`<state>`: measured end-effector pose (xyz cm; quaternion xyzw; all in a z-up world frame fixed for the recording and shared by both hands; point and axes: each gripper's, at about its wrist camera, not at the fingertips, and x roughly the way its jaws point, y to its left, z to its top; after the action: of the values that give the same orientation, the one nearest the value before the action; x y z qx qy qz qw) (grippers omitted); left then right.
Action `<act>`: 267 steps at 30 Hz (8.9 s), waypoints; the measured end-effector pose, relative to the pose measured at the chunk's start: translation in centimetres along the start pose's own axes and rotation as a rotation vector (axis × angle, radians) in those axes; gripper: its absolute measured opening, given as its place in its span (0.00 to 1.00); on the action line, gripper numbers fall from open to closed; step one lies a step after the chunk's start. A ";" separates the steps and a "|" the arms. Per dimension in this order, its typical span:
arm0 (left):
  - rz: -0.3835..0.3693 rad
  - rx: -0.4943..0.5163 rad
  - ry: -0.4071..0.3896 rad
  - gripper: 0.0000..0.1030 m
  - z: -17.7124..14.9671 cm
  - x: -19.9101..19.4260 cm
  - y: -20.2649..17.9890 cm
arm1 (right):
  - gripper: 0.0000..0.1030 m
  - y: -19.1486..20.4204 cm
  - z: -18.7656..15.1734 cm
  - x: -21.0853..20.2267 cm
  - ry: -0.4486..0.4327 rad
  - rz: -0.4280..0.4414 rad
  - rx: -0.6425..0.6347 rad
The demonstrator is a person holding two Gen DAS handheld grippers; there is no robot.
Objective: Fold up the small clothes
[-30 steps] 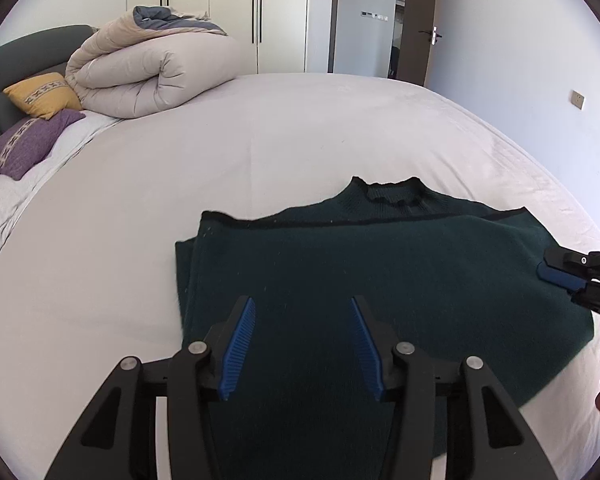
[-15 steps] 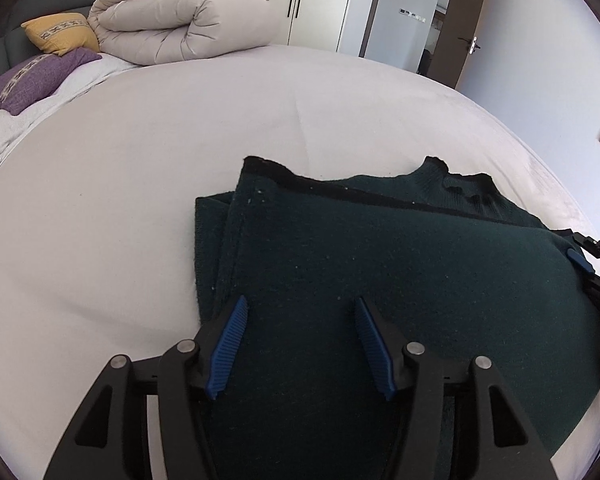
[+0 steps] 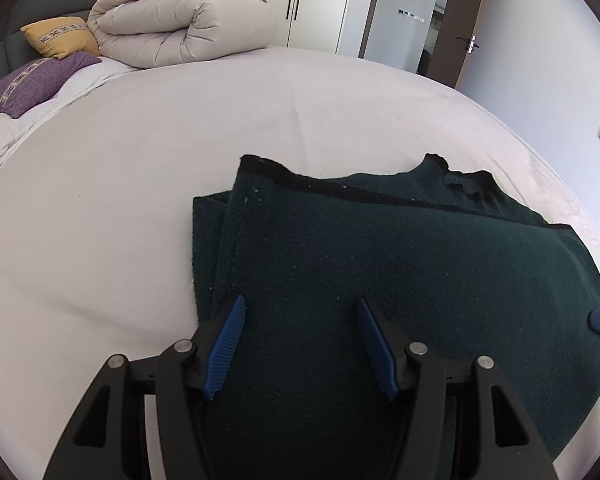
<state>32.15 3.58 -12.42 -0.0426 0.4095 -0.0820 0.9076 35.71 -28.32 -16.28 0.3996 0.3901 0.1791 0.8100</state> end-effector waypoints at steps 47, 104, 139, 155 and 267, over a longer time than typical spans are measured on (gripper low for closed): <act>-0.241 -0.403 0.091 0.84 -4.6 -8.2 7.7 | 0.64 3.5 -12.3 -17.5 -0.188 0.003 -0.005; -0.650 -0.590 0.238 0.09 -4.9 -4.9 7.1 | 0.72 7.1 -1.2 12.5 0.252 -0.002 -0.083; -0.434 0.295 0.211 0.10 -4.3 -2.1 -29.6 | 0.78 -8.5 10.7 -3.8 0.204 0.199 0.243; -0.351 0.589 0.053 0.33 -7.2 -4.6 -30.9 | 0.78 0.6 12.8 -1.2 0.407 -0.070 -0.135; -0.279 0.136 -0.069 0.90 3.9 -4.3 -20.1 | 0.69 -6.7 2.9 -21.1 -0.054 -0.134 -0.143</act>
<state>29.99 -15.36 -3.70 -0.0402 0.3616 -0.2336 0.9017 24.50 -46.56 -10.15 0.3185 0.3801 0.1411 0.8569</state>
